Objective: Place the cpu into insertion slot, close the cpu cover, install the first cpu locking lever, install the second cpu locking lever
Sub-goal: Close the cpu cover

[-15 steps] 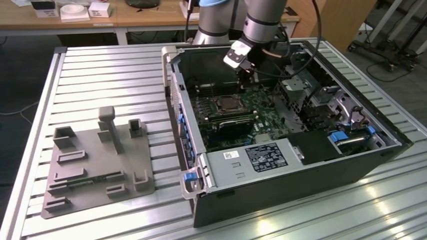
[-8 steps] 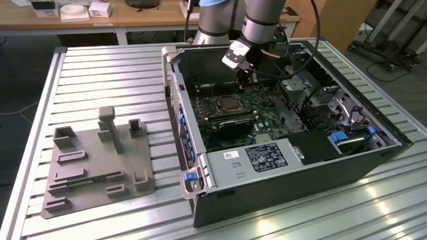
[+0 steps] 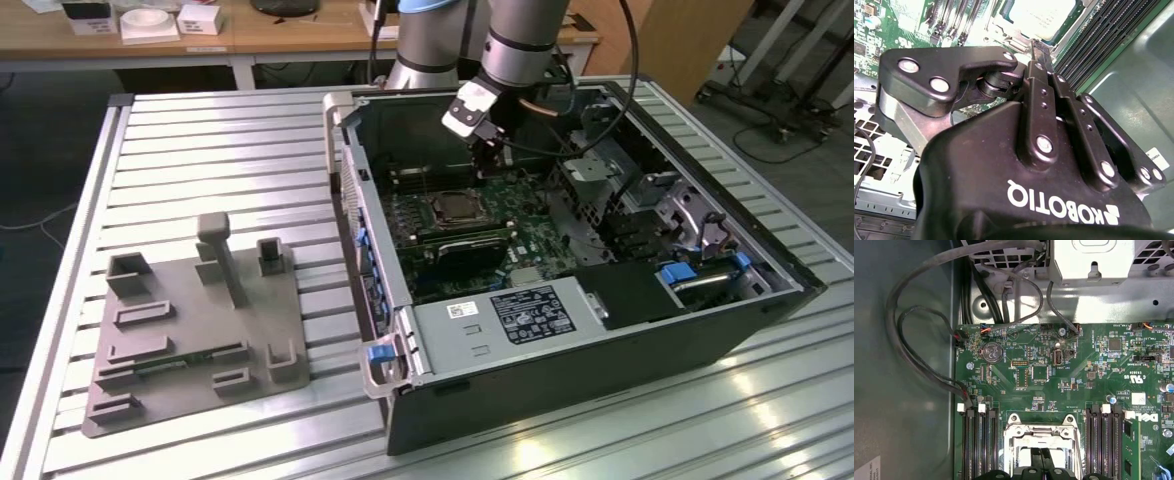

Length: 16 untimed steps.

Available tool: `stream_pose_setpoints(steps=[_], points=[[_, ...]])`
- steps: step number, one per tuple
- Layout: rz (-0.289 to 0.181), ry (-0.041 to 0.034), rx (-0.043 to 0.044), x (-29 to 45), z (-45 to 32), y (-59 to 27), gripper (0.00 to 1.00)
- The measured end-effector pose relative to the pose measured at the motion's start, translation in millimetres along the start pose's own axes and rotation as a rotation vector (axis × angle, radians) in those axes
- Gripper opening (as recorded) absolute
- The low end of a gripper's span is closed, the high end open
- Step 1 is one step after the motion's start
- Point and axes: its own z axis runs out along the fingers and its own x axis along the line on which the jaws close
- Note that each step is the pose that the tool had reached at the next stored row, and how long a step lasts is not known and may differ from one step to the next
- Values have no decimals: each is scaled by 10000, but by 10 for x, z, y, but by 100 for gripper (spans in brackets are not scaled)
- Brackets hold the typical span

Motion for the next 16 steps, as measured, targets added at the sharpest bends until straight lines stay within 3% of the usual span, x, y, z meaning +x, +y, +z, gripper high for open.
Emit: stream_pose_setpoints(steps=[16], points=[[0,2,-6,0,20,-27,10]])
